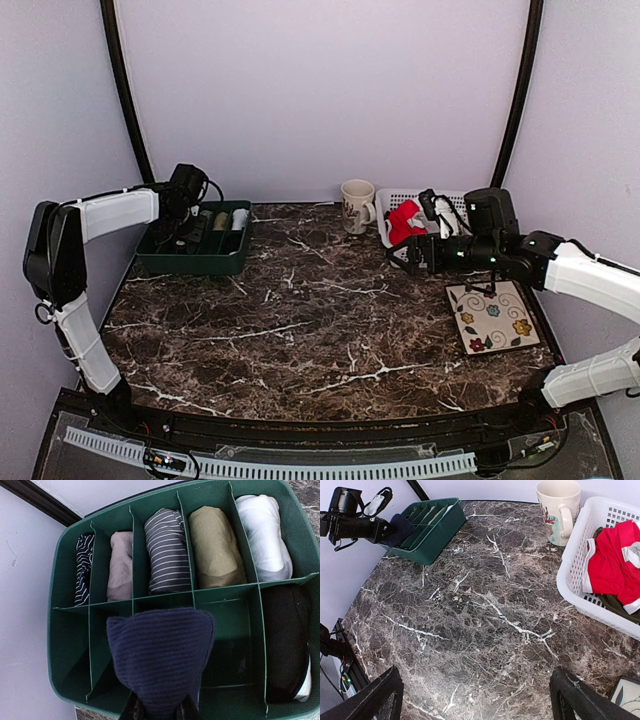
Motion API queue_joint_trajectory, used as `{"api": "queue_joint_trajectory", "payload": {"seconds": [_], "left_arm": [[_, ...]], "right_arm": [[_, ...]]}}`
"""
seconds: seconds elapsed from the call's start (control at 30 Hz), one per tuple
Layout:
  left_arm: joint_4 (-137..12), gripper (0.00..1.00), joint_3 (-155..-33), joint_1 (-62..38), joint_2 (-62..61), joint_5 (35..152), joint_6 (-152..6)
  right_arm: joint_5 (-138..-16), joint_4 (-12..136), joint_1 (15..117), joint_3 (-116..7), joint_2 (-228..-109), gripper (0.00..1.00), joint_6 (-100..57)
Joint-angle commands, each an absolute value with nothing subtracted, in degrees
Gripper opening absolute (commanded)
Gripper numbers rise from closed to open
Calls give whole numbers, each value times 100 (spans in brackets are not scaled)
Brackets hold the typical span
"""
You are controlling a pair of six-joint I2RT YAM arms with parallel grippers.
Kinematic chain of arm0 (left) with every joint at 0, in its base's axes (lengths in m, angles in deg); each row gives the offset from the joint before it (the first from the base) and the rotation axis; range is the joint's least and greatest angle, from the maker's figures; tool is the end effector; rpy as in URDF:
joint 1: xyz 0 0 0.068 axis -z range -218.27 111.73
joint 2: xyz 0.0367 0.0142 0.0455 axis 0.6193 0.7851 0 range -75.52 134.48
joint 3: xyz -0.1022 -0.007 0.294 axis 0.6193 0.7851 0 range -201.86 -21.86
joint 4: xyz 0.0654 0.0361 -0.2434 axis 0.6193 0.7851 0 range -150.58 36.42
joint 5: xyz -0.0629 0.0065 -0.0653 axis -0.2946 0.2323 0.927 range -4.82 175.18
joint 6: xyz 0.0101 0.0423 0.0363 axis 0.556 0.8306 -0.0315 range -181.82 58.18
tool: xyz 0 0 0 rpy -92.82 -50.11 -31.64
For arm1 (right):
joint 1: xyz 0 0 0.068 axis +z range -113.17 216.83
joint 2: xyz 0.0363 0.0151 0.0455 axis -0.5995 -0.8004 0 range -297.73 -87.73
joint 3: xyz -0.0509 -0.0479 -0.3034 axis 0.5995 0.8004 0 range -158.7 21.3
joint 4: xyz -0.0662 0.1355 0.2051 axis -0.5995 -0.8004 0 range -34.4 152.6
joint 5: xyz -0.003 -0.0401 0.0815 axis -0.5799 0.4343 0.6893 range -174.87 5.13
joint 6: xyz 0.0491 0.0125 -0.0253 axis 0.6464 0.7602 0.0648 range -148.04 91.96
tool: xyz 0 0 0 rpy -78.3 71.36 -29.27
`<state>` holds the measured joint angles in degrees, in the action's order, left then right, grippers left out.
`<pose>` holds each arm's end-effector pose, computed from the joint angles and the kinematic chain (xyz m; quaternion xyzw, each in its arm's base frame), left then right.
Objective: Roll the underwear
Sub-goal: Place the underwear in the storage box.
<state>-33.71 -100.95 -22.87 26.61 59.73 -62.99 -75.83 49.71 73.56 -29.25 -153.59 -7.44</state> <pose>0.3870 -0.0888 0.2886 0.0385 0.9187 0.1567 0.3606 0.1892 0.1487 0.3323 -0.1601 0.8413 0.3049 0.4168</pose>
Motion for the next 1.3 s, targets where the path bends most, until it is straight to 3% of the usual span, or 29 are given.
{"api": "queue_joint_trajectory", "payload": {"seconds": [0.0,0.37,0.8,1.07,1.27], "left_arm": [[-3528,0,-10191,-2171,2665,5810,-6172],[-3659,0,-10490,-1779,3324,5708,-6014],[-3806,0,-10481,-2422,3560,8275,-6863],[-3751,0,-10525,-2750,3878,8526,-7187],[-3523,24,-10635,-2814,3912,8503,-7159]], "right_arm": [[-7657,5103,7326,-2838,-15291,100,-660],[-7511,5035,7315,-2920,-15445,100,-764],[-7547,4866,7302,-2899,-15329,100,-825],[-7483,4841,7287,-2898,-15324,100,-833],[-7471,4811,7278,-2925,-15316,100,-826]]}}
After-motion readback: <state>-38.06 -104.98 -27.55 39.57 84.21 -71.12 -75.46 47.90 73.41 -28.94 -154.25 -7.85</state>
